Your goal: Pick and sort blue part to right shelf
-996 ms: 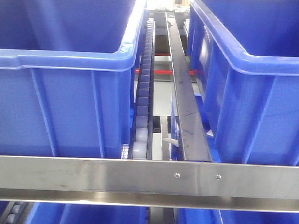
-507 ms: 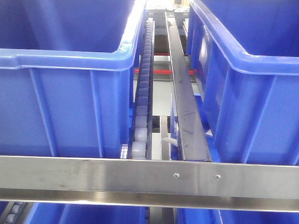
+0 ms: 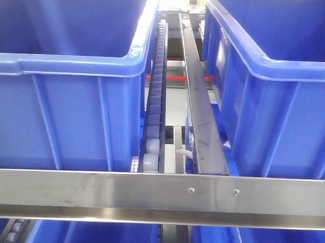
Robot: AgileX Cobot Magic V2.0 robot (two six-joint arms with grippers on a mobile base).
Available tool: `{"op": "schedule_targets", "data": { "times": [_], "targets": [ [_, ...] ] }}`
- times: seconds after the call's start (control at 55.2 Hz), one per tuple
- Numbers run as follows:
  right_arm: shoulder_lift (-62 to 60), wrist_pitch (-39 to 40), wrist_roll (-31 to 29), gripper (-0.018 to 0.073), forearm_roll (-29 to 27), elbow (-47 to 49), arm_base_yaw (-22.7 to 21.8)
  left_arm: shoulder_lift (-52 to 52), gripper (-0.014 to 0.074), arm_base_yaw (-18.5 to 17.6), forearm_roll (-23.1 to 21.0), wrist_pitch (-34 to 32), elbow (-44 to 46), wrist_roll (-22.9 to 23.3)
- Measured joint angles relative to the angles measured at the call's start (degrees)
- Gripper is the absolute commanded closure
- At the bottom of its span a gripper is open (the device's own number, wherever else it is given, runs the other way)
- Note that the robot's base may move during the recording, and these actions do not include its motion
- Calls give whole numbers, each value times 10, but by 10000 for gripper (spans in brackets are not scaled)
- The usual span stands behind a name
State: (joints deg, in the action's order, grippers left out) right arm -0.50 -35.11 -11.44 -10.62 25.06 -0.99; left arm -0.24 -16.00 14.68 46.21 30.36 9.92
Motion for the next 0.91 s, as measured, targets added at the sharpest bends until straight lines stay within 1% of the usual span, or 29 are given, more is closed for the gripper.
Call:
{"op": "schedule_targets", "data": {
  "times": [0.163,0.743,0.851,0.906],
  "targets": [
    [-3,2,0,496,-11,0,0,0,472,0,0,-1,0,0],
    [-3,2,0,496,-12,0,0,0,471,0,0,-1,-1,0],
    [-3,2,0,496,-12,0,0,0,471,14,-7,-12,-9,0],
    [-3,2,0,496,-12,0,0,0,472,35,-23,-32,-19,-15]
  ]
}}
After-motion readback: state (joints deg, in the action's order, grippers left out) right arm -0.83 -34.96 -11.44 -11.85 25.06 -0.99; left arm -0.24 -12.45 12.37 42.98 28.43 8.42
